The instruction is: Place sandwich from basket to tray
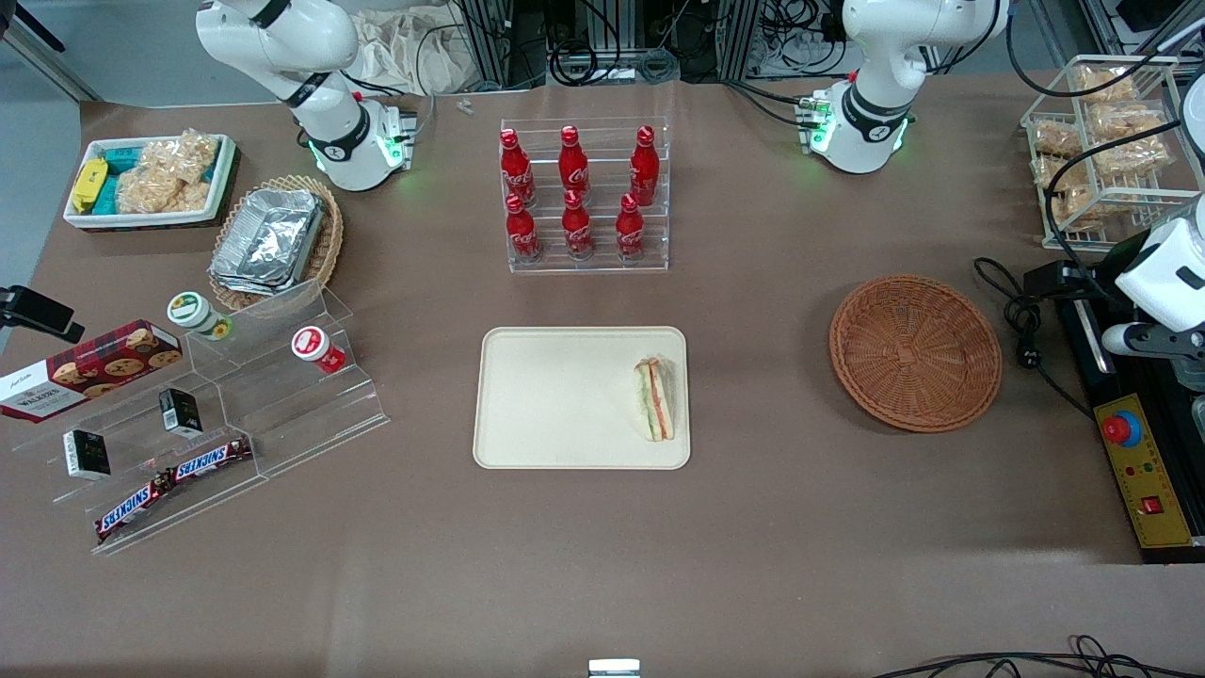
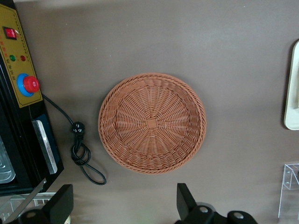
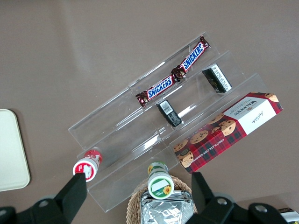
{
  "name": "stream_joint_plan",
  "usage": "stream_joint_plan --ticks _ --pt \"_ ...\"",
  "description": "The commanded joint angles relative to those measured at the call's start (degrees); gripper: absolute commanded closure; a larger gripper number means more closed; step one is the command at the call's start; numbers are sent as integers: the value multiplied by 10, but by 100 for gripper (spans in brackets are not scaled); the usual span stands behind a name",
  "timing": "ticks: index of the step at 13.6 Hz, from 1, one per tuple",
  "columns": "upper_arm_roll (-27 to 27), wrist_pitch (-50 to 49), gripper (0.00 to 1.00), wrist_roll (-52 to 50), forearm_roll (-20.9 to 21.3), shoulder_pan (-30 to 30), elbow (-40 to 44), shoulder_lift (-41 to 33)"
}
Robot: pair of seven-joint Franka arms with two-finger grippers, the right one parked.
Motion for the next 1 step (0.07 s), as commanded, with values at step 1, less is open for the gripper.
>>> stream_joint_plan --ticks 1 --pt "-4 -15 0 9 -5 -1 15 2"
